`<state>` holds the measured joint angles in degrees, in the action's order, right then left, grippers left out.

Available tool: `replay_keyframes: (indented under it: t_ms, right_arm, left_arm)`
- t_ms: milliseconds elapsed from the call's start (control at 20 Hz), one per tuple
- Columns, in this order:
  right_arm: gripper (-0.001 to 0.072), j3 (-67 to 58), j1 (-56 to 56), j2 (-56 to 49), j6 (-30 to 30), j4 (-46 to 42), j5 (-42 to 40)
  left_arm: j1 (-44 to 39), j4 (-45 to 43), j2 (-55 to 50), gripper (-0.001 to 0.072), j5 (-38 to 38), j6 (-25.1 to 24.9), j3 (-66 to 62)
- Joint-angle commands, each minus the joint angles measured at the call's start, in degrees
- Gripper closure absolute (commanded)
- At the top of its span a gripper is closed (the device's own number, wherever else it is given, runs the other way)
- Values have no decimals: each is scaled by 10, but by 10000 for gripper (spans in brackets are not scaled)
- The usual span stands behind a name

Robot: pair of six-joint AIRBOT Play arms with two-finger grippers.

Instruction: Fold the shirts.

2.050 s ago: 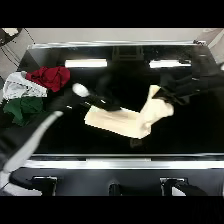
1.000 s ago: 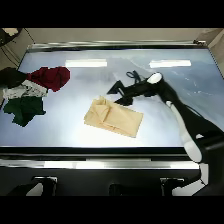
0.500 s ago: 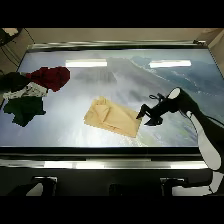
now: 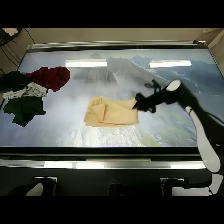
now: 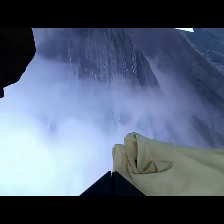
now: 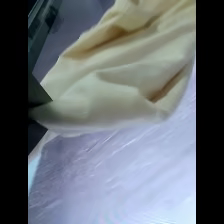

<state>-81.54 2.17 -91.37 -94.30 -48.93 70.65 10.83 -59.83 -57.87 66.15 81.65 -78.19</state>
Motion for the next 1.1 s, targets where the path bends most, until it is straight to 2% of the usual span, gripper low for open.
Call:
replay_keyframes:
  t_ms: [0,200,400,650,850,950,1050]
  right_arm:
    - [668,-170,-59,15,-37,-29,93]
    - [668,-221,-196,15,-56,-45,152]
    - [666,-221,-316,14,-63,-150,176]
    - [666,-210,-443,2,-76,-232,218]
    - [667,-85,-495,16,-91,-348,239]
    - [667,34,-495,51,-125,-388,203]
    - [667,135,-495,88,-167,-386,154]
  left_arm:
    - [0,2,0,680,-10,0,0]
    - [0,3,0,680,-10,0,0]
    - [0,3,0,680,-10,0,0]
    - [0,3,0,680,-9,0,0]
    - [0,3,0,680,5,0,0]
    - [0,3,0,680,5,0,0]
    - [0,5,0,680,5,1,0]
